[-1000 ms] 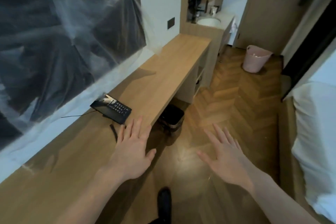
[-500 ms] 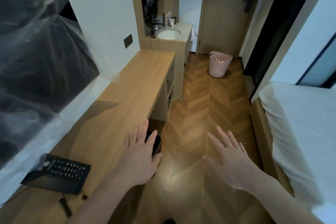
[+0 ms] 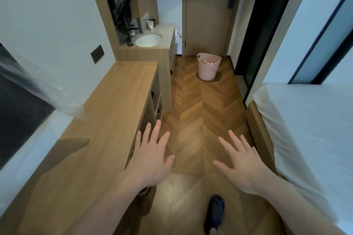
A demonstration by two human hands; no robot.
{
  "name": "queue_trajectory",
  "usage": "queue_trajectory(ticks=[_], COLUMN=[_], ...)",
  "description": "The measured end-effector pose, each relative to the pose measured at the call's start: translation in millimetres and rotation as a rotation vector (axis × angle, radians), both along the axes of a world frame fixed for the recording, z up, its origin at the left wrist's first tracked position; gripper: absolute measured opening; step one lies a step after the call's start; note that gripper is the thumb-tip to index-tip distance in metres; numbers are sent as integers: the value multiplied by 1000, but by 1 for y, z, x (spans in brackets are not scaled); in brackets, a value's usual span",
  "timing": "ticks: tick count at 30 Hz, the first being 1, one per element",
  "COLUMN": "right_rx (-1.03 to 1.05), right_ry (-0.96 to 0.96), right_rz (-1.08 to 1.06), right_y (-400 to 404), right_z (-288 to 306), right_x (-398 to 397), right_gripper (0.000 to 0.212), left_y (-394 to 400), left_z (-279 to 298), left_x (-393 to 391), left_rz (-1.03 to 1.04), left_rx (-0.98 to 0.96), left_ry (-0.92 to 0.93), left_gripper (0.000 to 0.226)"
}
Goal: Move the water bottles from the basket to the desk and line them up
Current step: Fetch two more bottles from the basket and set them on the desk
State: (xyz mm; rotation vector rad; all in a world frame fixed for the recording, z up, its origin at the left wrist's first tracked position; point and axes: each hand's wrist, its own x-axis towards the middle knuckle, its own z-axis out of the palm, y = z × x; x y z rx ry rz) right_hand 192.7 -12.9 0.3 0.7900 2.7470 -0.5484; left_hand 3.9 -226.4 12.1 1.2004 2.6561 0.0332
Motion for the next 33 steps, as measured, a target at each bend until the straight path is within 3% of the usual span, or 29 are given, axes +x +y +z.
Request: queue_trajectory(ticks=[11,16,24,33], right_rx=[34,76,81,116], right_ry=[-28,-4,-22,-55], right_rz=[0,36,74,17], right_y=[181,269,354,456], right_z=[-12,-7,-10,-21], right_x=[-97,-147,-222,-344], right_gripper=[83,83,83,83], left_y=[170,242,324,443], left_z=[-6,-2,-8,-40], left_x=[-102,-137,-209,-344], left_rz=[29,84,111,58], left_rx=[-105,-35,-51,-15], left_ry=[5,41,71,112], left_gripper=[80,80,83,79])
